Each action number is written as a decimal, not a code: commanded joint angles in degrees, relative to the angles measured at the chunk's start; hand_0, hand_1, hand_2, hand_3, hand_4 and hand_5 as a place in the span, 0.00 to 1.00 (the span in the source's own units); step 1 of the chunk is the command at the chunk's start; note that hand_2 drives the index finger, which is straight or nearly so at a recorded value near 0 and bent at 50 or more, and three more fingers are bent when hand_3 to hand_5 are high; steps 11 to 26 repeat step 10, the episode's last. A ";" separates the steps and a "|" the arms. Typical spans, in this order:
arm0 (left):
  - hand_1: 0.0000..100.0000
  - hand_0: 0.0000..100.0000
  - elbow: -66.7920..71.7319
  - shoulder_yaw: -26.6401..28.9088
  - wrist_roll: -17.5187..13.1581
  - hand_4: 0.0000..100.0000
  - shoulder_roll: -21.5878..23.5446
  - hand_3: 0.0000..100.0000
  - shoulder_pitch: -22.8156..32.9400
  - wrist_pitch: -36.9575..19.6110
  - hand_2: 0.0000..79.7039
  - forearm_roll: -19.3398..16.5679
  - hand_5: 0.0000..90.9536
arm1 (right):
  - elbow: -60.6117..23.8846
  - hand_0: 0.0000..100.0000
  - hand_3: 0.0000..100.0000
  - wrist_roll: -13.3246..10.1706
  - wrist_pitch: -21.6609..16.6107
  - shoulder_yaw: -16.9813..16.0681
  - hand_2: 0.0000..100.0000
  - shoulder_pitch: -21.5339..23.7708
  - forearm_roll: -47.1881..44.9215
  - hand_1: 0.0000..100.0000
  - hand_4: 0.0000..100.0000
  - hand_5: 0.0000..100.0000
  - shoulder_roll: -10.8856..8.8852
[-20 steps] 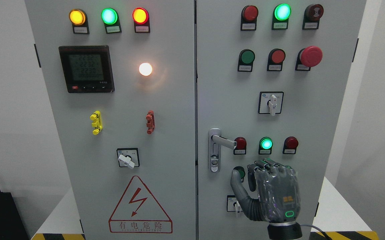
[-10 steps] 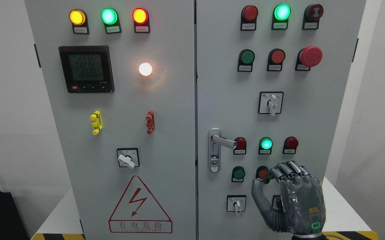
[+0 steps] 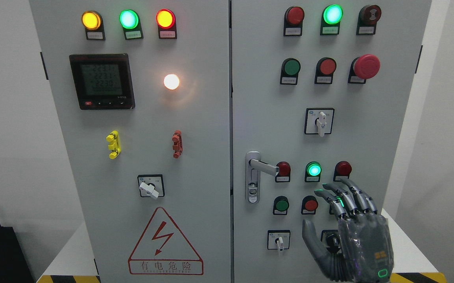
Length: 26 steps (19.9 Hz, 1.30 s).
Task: Release door handle
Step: 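Open the right hand fingers and withdraw it from the handle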
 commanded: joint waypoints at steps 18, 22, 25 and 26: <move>0.39 0.12 1.14 -0.79 -0.04 0.00 0.07 0.00 0.00 -0.03 0.00 0.00 0.00 | -1.42 0.51 0.00 0.68 0.00 -0.21 0.00 0.21 -0.96 0.19 0.00 0.00 -0.77; 0.39 0.12 1.14 -0.79 -0.04 0.00 0.07 0.00 0.00 -0.03 0.00 0.00 0.00 | -1.42 0.51 0.00 0.68 0.00 -0.21 0.00 0.21 -0.96 0.19 0.00 0.00 -0.77; 0.39 0.12 1.14 -0.79 -0.04 0.00 0.07 0.00 0.00 -0.03 0.00 0.00 0.00 | -1.42 0.51 0.00 0.68 0.00 -0.21 0.00 0.21 -0.96 0.19 0.00 0.00 -0.77; 0.39 0.12 1.14 -0.79 -0.04 0.00 0.07 0.00 0.00 -0.03 0.00 0.00 0.00 | -1.42 0.51 0.00 0.68 0.00 -0.21 0.00 0.21 -0.96 0.19 0.00 0.00 -0.77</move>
